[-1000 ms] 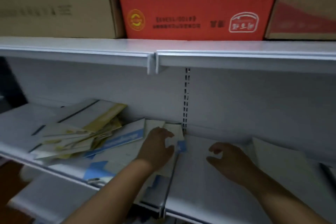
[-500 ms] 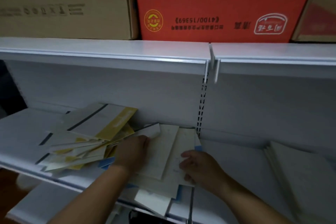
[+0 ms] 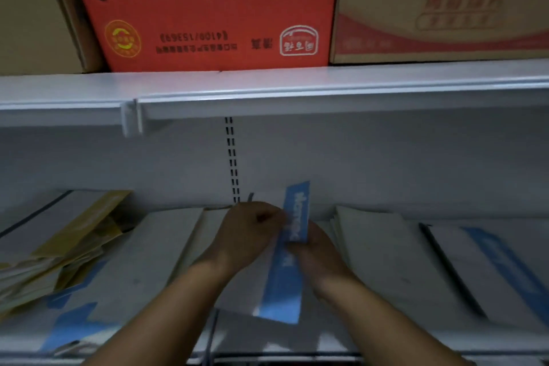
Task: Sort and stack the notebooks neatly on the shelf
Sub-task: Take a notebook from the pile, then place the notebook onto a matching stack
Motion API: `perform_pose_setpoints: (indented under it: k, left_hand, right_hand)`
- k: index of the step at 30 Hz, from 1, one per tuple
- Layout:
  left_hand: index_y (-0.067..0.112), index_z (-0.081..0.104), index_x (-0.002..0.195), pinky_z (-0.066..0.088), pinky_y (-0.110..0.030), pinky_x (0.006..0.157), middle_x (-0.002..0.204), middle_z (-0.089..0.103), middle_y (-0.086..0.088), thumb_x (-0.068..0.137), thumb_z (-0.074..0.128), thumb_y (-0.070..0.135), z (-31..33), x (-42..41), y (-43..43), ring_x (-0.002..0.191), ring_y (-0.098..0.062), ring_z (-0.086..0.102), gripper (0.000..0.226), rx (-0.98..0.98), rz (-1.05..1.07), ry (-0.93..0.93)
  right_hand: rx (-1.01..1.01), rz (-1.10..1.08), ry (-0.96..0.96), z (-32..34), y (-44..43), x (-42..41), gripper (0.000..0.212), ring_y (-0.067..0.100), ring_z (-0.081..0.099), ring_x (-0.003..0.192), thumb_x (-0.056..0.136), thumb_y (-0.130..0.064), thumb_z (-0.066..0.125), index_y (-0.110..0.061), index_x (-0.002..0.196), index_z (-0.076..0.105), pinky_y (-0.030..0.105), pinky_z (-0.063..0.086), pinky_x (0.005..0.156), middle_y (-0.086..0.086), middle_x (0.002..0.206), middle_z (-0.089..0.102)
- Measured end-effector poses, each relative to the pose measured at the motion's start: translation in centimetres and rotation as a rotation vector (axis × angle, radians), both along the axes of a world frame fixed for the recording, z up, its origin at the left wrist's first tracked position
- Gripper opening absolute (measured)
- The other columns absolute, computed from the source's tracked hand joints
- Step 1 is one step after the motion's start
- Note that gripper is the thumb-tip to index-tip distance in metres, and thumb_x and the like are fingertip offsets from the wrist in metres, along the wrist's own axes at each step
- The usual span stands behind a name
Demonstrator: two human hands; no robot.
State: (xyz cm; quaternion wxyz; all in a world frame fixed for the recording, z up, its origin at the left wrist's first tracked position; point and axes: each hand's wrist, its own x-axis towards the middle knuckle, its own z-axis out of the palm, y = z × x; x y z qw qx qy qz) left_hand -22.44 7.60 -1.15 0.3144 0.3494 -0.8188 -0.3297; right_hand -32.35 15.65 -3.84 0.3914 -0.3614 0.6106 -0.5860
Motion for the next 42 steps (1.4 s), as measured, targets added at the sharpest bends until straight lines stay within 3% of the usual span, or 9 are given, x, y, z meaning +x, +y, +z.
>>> perform_pose_setpoints:
  k: [4, 7, 12, 16, 20, 27, 34, 36, 42]
  left_hand:
    - [0.024, 0.060, 0.115, 0.030, -0.012, 0.092, 0.114, 0.044, 0.010, 0.081, 0.070, 0.020, -1.2, -4.9, 2.0, 0.107, -0.003, 0.043, 0.036, 0.033, -0.016, -0.103]
    - [0.035, 0.055, 0.115, 0.044, -0.017, 0.086, 0.123, 0.047, 0.009, 0.074, 0.077, 0.022, -1.5, -9.3, 4.9, 0.099, -0.009, 0.056, 0.049, 0.281, -0.191, -0.206]
    - [0.030, 0.050, 0.128, 0.047, -0.007, 0.068, 0.099, 0.060, 0.005, 0.063, 0.084, 0.015, -1.8, -17.8, 11.4, 0.083, -0.004, 0.059, 0.075, 0.360, -0.416, -0.312]
    - [0.025, 0.034, 0.141, 0.035, -0.014, 0.101, 0.140, 0.039, 0.002, 0.068, 0.081, 0.022, -3.1, -23.5, 15.5, 0.123, -0.012, 0.044, 0.088, 0.253, -0.496, -0.468]
    - [0.020, 0.027, 0.145, 0.024, -0.024, 0.111, 0.149, 0.026, -0.004, 0.078, 0.072, 0.032, -4.8, -26.3, 17.9, 0.138, -0.022, 0.023, 0.082, 0.001, -0.540, -0.829]
    - [0.022, 0.044, 0.135, 0.018, -0.030, 0.115, 0.142, 0.036, -0.003, 0.084, 0.058, 0.045, -5.7, -25.3, 16.3, 0.142, -0.023, 0.013, 0.057, -0.097, -0.503, -0.673]
    - [0.020, 0.041, 0.138, 0.007, -0.018, 0.111, 0.152, 0.029, 0.000, 0.091, 0.050, 0.043, -4.7, -16.5, 9.4, 0.143, -0.015, 0.014, 0.053, -0.177, -0.256, -0.550]
    - [0.021, 0.045, 0.134, 0.012, -0.016, 0.108, 0.147, 0.037, 0.000, 0.090, 0.053, 0.042, -5.0, -12.8, 7.1, 0.141, -0.014, 0.020, 0.050, -0.140, -0.165, -0.520]
    - [0.022, 0.056, 0.120, 0.029, -0.014, 0.095, 0.131, 0.048, 0.000, 0.088, 0.054, 0.037, -5.3, 0.3, 0.9, 0.127, -0.013, 0.042, 0.036, -0.079, 0.086, -0.461]
  right_hand:
    - [0.019, -0.143, -0.038, 1.0, 5.7, -9.3, 0.025, 0.024, 0.066, 0.088, 0.090, -0.003, 0.052, -0.021, 0.105, 0.061, 0.033, 0.053, 0.073, 0.008, 0.102, 0.069]
    - [0.067, -0.244, -0.005, 1.0, 10.0, -15.9, 0.029, 0.028, 0.065, 0.093, 0.089, -0.006, 0.057, -0.016, 0.116, 0.060, 0.034, 0.052, 0.075, 0.010, 0.106, 0.068]
    - [0.148, -0.427, 0.100, 0.0, 16.8, -24.3, 0.031, 0.024, 0.065, 0.081, 0.083, -0.007, 0.066, -0.009, 0.113, 0.062, 0.029, 0.050, 0.066, 0.008, 0.099, 0.067]
    - [0.232, -0.524, 0.207, -1.4, 20.2, -29.4, 0.036, 0.026, 0.064, 0.083, 0.079, -0.004, 0.070, -0.010, 0.112, 0.060, 0.031, 0.051, 0.071, 0.012, 0.100, 0.064]
    - [0.523, -0.454, 0.547, -5.3, 20.2, -31.7, 0.037, 0.026, 0.064, 0.101, 0.080, -0.018, 0.067, -0.011, 0.115, 0.062, 0.026, 0.048, 0.078, 0.010, 0.114, 0.067]
    - [0.794, -0.356, 0.910, -5.5, 19.5, -31.2, 0.040, 0.031, 0.049, 0.119, 0.089, -0.035, 0.051, -0.011, 0.120, 0.055, 0.033, 0.044, 0.095, 0.013, 0.129, 0.051]
    - [0.389, -0.126, 0.939, -2.5, 12.2, -20.8, 0.056, 0.017, 0.005, 0.146, 0.094, -0.035, 0.049, -0.023, 0.145, 0.029, 0.028, 0.005, 0.118, 0.004, 0.158, 0.009]
    - [0.335, -0.014, 0.978, -2.0, 9.3, -16.4, 0.053, 0.012, 0.008, 0.146, 0.094, -0.037, 0.047, -0.027, 0.144, 0.030, 0.021, 0.002, 0.114, -0.001, 0.158, 0.010]
    - [0.225, 0.230, 0.895, -2.1, 2.5, -5.2, 0.039, 0.009, 0.047, 0.122, 0.091, -0.034, 0.054, -0.028, 0.129, 0.049, 0.014, 0.032, 0.098, -0.008, 0.138, 0.047]
